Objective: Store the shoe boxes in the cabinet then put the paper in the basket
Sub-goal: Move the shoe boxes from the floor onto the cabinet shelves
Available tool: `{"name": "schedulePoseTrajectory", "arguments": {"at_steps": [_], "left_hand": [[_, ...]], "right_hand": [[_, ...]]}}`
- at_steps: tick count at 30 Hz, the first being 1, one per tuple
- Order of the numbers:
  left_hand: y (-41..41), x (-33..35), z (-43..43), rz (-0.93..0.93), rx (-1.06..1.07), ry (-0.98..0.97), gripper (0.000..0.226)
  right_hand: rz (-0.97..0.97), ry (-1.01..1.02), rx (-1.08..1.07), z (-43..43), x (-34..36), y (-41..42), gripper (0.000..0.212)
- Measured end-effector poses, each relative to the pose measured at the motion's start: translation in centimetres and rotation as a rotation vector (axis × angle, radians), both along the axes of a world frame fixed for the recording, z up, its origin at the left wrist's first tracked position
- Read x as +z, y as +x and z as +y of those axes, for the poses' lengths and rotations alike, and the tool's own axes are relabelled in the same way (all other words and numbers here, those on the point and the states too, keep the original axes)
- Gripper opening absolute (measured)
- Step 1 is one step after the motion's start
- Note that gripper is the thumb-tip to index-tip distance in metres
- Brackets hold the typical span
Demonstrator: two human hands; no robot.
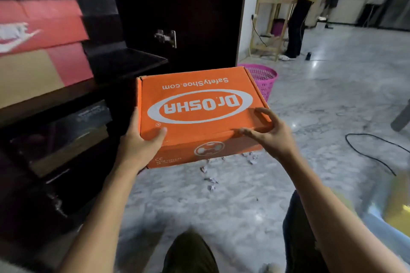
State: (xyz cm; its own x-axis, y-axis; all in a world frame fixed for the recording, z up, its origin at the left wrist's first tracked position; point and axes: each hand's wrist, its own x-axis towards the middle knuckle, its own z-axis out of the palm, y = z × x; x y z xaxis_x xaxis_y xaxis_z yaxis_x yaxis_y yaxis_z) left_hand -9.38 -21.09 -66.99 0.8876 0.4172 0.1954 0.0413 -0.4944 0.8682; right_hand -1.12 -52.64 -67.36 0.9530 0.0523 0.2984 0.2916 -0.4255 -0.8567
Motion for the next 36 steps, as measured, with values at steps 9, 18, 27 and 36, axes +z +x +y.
{"name": "schedulePoseTrajectory", "arguments": {"at_steps": [9, 18, 27, 36], "left_hand": [[-1.1, 10.4, 3.4, -0.206, 0.276, 0.048, 0.083], [-2.4, 20.0, 6.3, -0.329, 0.600, 0.196, 0.075], [-1.0, 27.9, 11.1, -0.410, 0.870, 0.231, 0.054], [2.3, 30.7, 17.5, -0.366, 1.103, 0.243, 0.046]], "right_hand": [[-0.167, 0.121, 0.188, 5.9, 8.4, 4.3, 0.090], [-0.279, 0.238, 0.454, 13.7, 16.4, 10.0, 0.075], [-0.349, 0.225, 0.673, 23.6, 26.1, 16.4, 0.081], [-0.264, 0.181, 0.780, 33.1, 29.6, 20.4, 0.072]]}}
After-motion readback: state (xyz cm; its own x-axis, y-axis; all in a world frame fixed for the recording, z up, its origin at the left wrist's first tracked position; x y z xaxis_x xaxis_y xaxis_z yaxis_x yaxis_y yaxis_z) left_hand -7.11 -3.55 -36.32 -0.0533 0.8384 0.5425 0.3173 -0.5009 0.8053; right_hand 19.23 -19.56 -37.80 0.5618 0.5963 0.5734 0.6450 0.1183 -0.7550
